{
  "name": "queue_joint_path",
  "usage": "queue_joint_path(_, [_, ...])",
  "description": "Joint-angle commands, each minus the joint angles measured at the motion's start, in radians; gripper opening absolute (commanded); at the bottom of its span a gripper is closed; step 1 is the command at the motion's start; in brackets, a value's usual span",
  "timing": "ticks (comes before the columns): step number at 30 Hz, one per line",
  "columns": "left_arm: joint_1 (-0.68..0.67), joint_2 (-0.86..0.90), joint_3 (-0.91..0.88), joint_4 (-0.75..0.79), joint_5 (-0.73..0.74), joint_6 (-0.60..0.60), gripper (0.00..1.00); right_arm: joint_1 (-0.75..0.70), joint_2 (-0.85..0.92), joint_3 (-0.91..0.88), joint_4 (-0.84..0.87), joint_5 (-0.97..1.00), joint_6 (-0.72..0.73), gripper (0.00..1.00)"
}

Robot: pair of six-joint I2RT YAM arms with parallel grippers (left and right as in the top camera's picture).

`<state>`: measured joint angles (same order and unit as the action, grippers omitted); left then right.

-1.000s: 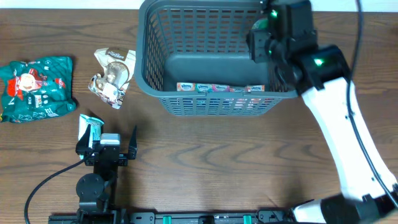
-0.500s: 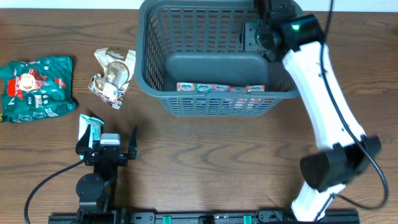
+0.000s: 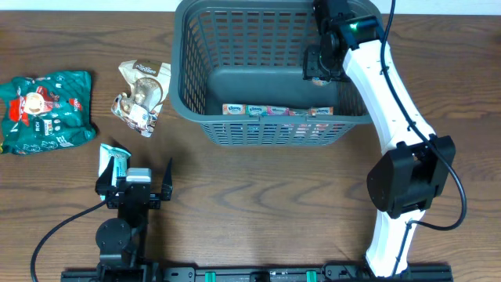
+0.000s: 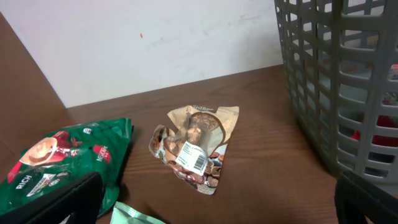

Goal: Pack container
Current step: 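Lift the jar, carry it over the basket and lower it inside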

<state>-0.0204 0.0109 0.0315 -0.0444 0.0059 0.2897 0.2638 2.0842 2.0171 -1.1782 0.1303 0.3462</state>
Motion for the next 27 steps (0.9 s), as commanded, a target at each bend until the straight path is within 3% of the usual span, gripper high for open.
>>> queue_joint_path(1, [0.006, -0.007, -0.027, -0.025, -0.002, 0.013, 0.99, -0.011, -0.015, 0.014, 0.000, 0.004, 0.017, 0.01])
queue_joint_path(4, [0.006, -0.007, -0.027, -0.025, -0.002, 0.013, 0.99, -0.015, -0.015, 0.014, -0.007, 0.004, 0.016, 0.05])
queue_joint_path(7, [0.006, -0.007, -0.027, -0.025, -0.002, 0.013, 0.98, -0.019, -0.016, 0.014, -0.011, 0.004, 0.016, 0.27])
queue_joint_path(10, [0.006, -0.007, -0.027, -0.025, -0.002, 0.013, 0.99, -0.023, -0.016, 0.014, -0.014, 0.004, 0.017, 0.36])
queue_joint_path(19, [0.006, -0.007, -0.027, -0.025, -0.002, 0.013, 0.99, -0.023, -0.016, 0.014, -0.016, 0.004, 0.017, 0.32])
queue_joint_path(23, [0.006, -0.007, -0.027, -0.025, -0.002, 0.013, 0.99, -0.023, -0.016, 0.014, -0.021, 0.004, 0.017, 0.38])
queue_joint_path(24, [0.006, -0.007, -0.027, -0.025, -0.002, 0.013, 0.98, -0.023, -0.015, 0.014, -0.022, 0.004, 0.017, 0.42])
queue_joint_path(27, [0.006, -0.007, -0.027, -0.025, -0.002, 0.013, 0.99, -0.023, -0.015, 0.014, -0.026, 0.004, 0.017, 0.74])
